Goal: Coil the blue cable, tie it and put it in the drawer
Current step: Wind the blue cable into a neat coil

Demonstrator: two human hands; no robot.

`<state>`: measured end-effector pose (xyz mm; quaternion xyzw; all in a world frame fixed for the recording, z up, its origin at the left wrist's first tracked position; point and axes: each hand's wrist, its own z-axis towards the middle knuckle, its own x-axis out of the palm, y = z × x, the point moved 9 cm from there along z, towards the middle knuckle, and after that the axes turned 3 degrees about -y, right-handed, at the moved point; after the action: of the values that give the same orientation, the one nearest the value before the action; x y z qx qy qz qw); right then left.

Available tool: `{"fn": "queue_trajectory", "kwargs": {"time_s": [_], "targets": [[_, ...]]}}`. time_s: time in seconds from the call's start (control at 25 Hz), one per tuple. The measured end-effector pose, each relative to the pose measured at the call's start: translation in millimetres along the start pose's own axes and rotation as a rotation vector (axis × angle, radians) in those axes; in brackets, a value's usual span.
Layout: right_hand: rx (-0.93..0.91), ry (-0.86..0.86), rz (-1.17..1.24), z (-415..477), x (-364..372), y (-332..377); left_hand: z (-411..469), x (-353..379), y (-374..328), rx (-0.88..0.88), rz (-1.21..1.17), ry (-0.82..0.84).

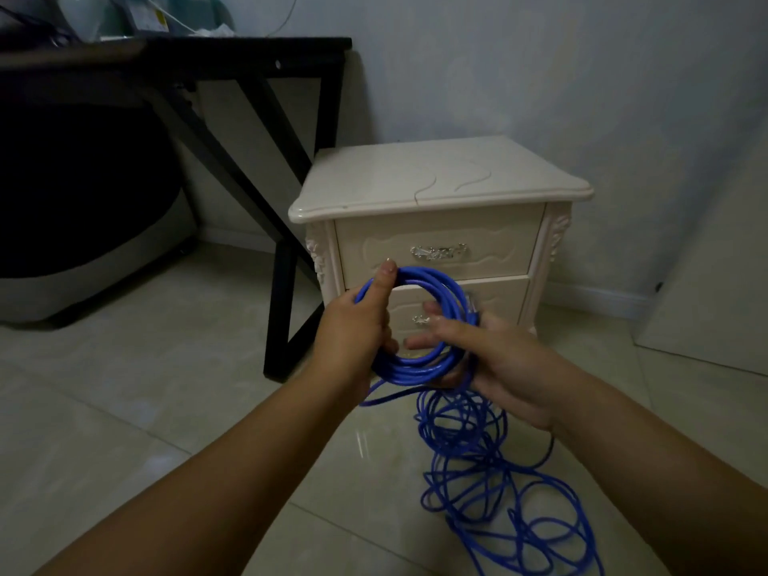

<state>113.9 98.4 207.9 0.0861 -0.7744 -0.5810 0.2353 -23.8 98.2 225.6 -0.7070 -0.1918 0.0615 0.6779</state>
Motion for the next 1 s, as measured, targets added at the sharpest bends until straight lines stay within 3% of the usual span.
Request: {"fn": "queue_trajectory", "kwargs": {"time_s": [0.12, 0.28, 0.36, 0.44, 0.52, 0.6, 0.68, 0.8, 0.92, 1.0], "targets": [[-0.046, -0.184, -0.049, 4.8, -3.2, -10.7, -7.7, 7.6, 10.9, -0.036, -0.101, -0.019], [-0.028, -0.387, -0.116, 3.2, -22.0, -5.9, -15.3, 24.2, 18.7, -0.101, -0.049, 0.202], [-0.085, -0.461, -0.403, -3.4, -28.8, 11.2, -16.3, 23.5, 7.2, -0.022, 0.152, 0.293], [-0.100, -0.428, -0.776, -4.5, -18.8, 25.8, -18.8, 23.3, -4.1, 0.071, 0.394, 0.373], [0.010, -0.327, -1.162, 2.6, -5.6, 25.2, -26.8, 31.4, -6.6, 0.173, 0.686, 0.479], [0.132, -0.257, -1.380, 5.5, 4.9, 18.3, -31.0, 37.3, -2.1, 0.243, 0.894, 0.506], [0.077, -0.237, -1.340, 6.3, 7.6, 15.1, -30.3, 40.1, -3.9, 0.298, 0.904, 0.471], [-0.199, -0.253, -1.059, -2.6, 4.9, 32.0, -24.1, 35.7, -14.2, 0.324, 0.708, 0.390], [-0.169, -0.190, -0.751, -5.0, -8.3, 36.1, -13.8, 22.0, -13.3, 0.142, 0.348, 0.298], [-0.117, -0.122, -0.759, -2.2, -9.6, 30.6, -13.0, 18.9, -13.0, 0.085, 0.202, 0.251]]}}
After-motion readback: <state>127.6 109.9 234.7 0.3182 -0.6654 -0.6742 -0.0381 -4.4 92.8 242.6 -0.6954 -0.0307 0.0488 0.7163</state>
